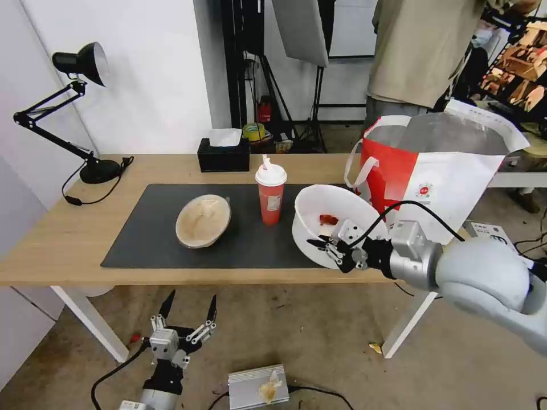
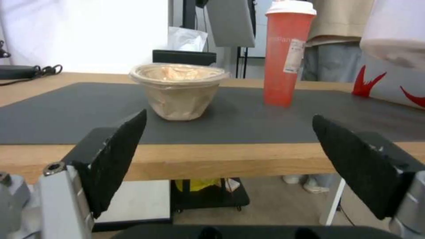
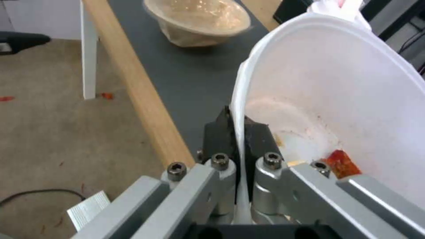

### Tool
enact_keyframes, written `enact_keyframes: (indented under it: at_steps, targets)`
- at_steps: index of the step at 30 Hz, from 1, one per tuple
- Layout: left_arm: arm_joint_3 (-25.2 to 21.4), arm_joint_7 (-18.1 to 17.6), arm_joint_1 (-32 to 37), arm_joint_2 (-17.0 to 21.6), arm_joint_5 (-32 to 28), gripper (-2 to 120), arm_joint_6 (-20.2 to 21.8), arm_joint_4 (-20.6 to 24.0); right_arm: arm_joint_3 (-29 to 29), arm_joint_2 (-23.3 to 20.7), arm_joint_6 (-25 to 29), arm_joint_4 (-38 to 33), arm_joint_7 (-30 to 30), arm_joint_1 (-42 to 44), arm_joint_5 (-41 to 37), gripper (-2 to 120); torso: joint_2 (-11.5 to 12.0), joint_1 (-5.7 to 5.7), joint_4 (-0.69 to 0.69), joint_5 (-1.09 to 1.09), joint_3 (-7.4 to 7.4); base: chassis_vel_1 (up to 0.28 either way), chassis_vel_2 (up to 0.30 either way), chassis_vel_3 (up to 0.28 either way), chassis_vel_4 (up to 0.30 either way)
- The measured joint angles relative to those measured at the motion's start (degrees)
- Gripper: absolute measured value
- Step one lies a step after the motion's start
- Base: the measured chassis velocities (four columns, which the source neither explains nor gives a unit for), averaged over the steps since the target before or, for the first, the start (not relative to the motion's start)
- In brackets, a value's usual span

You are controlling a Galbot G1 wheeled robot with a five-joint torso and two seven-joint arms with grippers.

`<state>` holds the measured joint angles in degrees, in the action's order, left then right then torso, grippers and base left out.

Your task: Pick up the trash from the table and place it into the takeout bag.

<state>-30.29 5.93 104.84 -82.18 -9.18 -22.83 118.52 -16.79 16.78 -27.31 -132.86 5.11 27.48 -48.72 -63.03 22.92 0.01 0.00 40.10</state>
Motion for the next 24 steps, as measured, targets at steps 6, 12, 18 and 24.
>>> enact_keyframes:
  at_steps: [6, 12, 18, 24]
  targets:
    - [0.2, 0.0, 0.0, 0.1, 0.2, 100, 0.0, 0.0, 7.6, -3.5, 3.4, -2.4, 3.1, 9.2, 4.8, 0, 0.0, 0.0, -0.01, 0.0, 0.0, 0.0, 0.0, 0.0, 0.0]
    - [0.3, 0.0, 0.0, 0.3, 0.3, 100, -0.1, -0.1, 11.3, -5.5, 5.6, -4.0, 4.0, 11.2, 6.3, 0, 0.0, 0.0, -0.01, 0.0, 0.0, 0.0, 0.0, 0.0, 0.0]
    - [0.3, 0.0, -0.1, 0.9, 0.3, 100, -0.2, -0.3, 17.4, -7.9, 7.3, -4.5, 5.3, 11.9, 6.5, 0, 0.0, 0.0, -0.01, 0.0, 0.0, 0.0, 0.0, 0.0, 0.0]
    - [0.3, 0.0, -0.1, 1.5, 0.1, 100, -0.3, -0.5, 23.3, -10.2, 8.5, -3.9, 6.7, 12.1, 4.9, 0, 0.0, 0.0, -0.01, 0.0, 0.01, 0.0, 0.0, 0.0, 0.0]
